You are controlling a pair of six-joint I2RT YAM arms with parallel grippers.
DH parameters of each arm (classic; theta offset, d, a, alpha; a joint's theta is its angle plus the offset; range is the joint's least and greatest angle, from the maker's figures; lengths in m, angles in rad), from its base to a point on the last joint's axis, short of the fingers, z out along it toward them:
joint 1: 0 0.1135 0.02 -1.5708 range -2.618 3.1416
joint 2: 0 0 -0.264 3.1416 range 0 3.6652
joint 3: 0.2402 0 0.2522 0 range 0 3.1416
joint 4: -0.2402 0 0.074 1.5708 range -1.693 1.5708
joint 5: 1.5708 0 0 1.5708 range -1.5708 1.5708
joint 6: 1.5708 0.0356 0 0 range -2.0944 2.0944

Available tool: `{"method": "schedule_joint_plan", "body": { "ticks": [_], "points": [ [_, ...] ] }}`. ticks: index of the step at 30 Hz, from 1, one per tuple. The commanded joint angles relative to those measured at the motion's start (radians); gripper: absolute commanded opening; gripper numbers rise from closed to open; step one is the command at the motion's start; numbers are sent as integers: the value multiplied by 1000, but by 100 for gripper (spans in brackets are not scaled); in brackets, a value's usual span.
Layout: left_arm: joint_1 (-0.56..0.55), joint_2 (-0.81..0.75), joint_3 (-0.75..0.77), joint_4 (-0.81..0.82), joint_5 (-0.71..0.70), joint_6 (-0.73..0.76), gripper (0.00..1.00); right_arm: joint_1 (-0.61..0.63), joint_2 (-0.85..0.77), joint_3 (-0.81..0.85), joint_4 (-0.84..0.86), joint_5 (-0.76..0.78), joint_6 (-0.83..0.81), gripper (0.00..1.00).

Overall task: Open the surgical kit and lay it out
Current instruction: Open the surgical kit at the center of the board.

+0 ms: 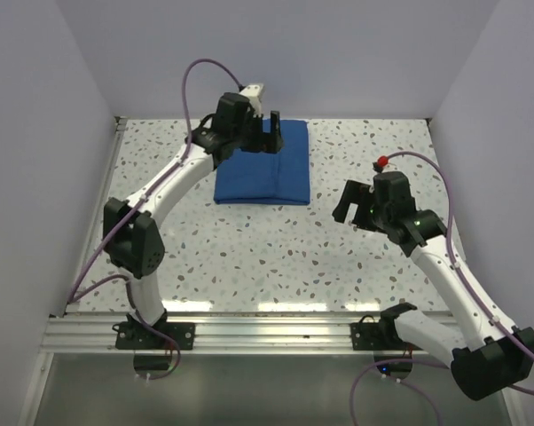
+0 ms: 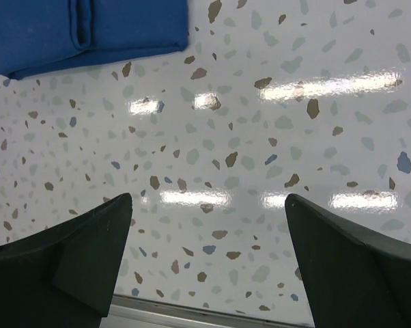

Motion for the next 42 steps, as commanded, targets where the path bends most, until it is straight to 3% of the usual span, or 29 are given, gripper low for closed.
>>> {"method": "schedule_joint_plan", "body": {
  "ticks": [1,6,13,19,33,42],
  "points": [
    [-77,148,201,-138,-160,57,100,4,-42,2,-44,20,-35,98],
    [-172,308,420,-320,-418,85,100,15,-130,-64,-69,60,10,98],
    [-195,403,454,-380,-518,51,97,19,-217,-101,-125,58,-50,98],
    [-207,497,516,-422,-544,129,96,19,-165,-65,-138,101,-66,98],
    [-241,480,298,-419,-626,131,89,18,-44,-37,-102,52,-21,98],
    [-241,486,318,-440,-671,122,75,18,-21,-32,-84,49,-30,98]
  ]
}}
